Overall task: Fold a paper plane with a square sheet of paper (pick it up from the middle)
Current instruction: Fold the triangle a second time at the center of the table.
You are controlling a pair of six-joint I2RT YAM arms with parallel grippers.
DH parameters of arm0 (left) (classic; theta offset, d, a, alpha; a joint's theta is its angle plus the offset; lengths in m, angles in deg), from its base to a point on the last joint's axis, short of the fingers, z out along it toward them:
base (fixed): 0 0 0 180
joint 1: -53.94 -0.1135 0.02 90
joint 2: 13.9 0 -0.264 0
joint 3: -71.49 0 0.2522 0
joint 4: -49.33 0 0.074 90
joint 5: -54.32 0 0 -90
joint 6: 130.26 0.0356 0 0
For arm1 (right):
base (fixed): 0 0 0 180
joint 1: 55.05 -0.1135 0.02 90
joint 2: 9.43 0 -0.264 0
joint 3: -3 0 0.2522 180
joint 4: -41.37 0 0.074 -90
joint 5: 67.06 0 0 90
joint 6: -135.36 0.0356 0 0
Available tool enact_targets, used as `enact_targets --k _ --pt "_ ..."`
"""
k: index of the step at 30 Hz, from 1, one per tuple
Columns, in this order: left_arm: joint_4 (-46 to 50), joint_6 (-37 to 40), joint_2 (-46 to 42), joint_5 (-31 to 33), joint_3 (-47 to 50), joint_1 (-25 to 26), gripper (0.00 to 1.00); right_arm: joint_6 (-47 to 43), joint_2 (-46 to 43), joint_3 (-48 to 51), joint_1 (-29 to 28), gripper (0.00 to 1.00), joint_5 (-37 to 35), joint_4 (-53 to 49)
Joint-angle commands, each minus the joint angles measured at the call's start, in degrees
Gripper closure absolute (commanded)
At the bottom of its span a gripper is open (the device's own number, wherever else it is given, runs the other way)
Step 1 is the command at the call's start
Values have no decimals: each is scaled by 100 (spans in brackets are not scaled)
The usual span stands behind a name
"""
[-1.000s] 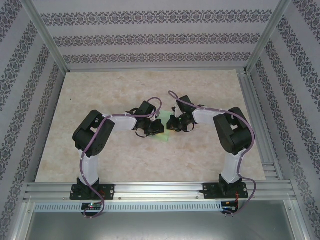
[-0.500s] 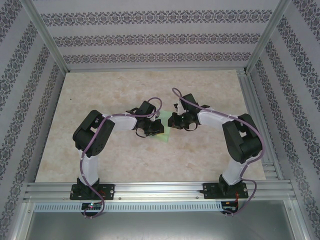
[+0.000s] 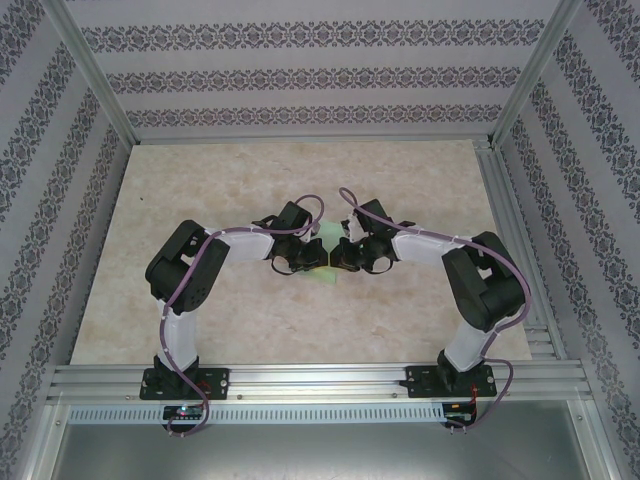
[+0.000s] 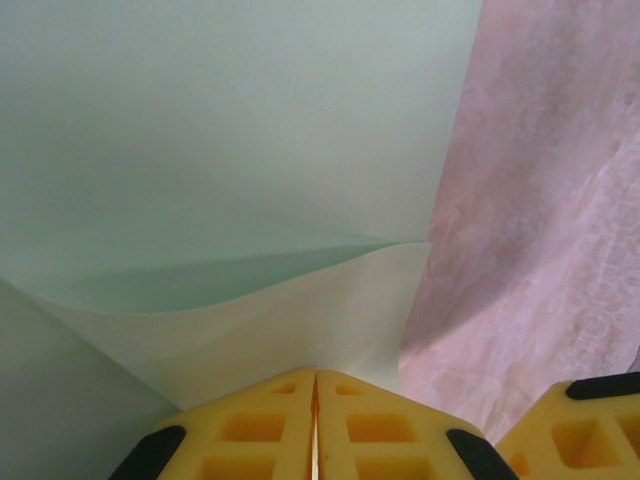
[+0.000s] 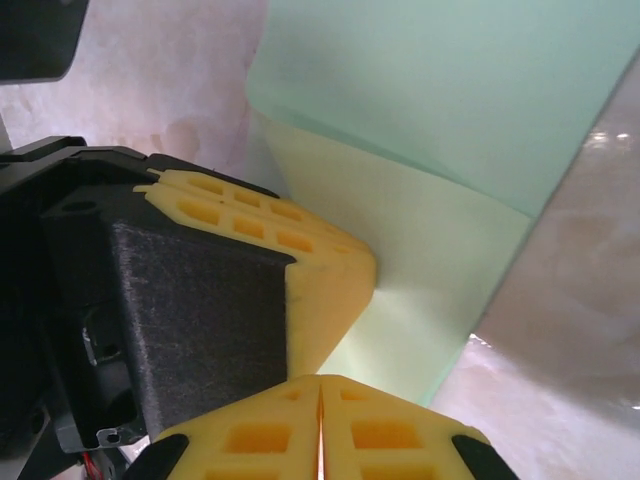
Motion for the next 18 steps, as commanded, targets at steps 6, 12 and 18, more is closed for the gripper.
enact_targets --k 6,12,18 --pt "196 28 72 159 7 88 90 1 229 237 -109 91 188 168" --pt "185 10 25 183 42 94 90 -2 300 393 -131 92 161 220" --pt "151 -10 7 169 88 97 90 -29 387 346 -137 92 22 131"
